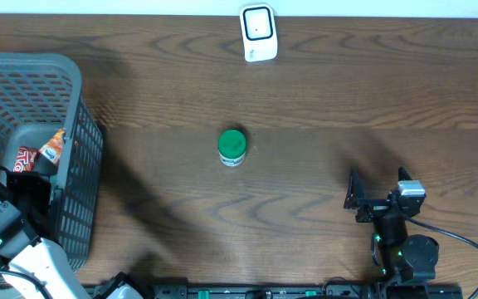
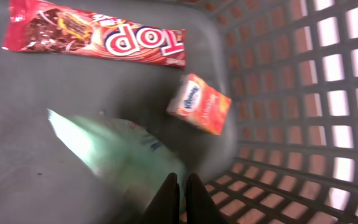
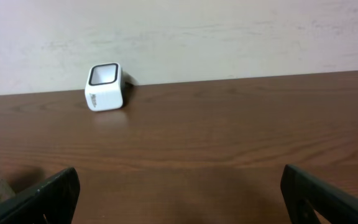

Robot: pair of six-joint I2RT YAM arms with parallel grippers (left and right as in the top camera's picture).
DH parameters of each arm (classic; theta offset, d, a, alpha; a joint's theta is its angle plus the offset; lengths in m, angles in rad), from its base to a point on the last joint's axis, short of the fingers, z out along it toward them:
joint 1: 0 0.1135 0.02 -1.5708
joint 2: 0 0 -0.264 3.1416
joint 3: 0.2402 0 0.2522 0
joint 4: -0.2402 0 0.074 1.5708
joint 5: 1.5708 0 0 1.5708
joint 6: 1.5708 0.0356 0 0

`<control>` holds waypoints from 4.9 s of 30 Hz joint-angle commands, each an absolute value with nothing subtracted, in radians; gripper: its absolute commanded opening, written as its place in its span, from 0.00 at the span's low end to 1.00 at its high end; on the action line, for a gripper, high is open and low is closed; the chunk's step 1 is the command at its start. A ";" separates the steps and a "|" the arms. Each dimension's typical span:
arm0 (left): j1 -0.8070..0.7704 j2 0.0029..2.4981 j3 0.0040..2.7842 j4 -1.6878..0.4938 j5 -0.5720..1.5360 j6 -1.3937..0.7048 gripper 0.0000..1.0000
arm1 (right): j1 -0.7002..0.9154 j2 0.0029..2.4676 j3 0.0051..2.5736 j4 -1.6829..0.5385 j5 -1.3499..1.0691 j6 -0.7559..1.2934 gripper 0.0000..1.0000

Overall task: Scan the item barcode
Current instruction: 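Return the left gripper into the basket above the wipes pack, then grasp the mint-green wipes pack with the left gripper and lift, then carry the wipes pack past the scanner and drop it on the table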

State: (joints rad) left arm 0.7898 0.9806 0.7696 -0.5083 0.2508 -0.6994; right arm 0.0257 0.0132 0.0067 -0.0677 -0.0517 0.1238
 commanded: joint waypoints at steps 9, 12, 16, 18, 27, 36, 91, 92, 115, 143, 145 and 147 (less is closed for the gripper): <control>0.790 0.974 0.823 -0.519 0.295 -0.722 0.45 | 0.032 0.013 0.006 -0.072 -0.050 0.134 0.99; 0.790 0.989 0.823 -0.566 0.294 -0.754 0.69 | 0.032 0.013 0.006 -0.072 -0.050 0.134 0.99; 0.790 1.041 0.822 -0.668 0.210 -0.783 0.78 | 0.032 0.013 0.006 -0.072 -0.050 0.134 0.99; 0.790 1.065 0.822 -0.689 0.186 -0.780 0.81 | 0.032 0.013 0.006 -0.072 -0.050 0.134 0.99; 0.804 1.180 0.823 -0.692 0.183 -0.771 0.84 | 0.032 0.013 0.006 -0.072 -0.050 0.134 0.99; 0.910 1.287 0.823 -0.695 0.141 -0.669 0.85 | 0.032 0.013 0.006 -0.071 -0.050 0.134 0.99; 0.913 1.072 1.122 -0.566 0.649 -0.757 0.07 | 0.032 0.013 0.006 -0.072 -0.050 0.134 0.99; 0.913 1.054 1.122 -0.557 0.673 -0.766 0.07 | 0.032 0.013 0.006 -0.072 -0.050 0.134 0.99; -0.118 1.039 1.117 -0.511 0.627 -0.545 0.07 | 0.032 0.013 0.006 -0.072 -0.050 0.134 0.99; -0.620 1.848 1.117 -0.527 0.134 -0.562 0.07 | 0.032 0.013 0.006 -0.072 -0.050 0.134 0.99; -0.620 1.865 1.117 -0.542 0.092 -0.562 0.07 | 0.032 0.013 0.006 -0.072 -0.050 0.134 0.99; -0.620 1.873 1.116 -0.561 0.050 -0.562 0.07 | 0.032 0.013 0.006 -0.071 -0.050 0.134 0.99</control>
State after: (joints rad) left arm -0.6231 1.8416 1.1160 -0.5335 0.1539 -0.5529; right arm 0.0257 0.0132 0.0067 -0.0677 -0.0521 0.1253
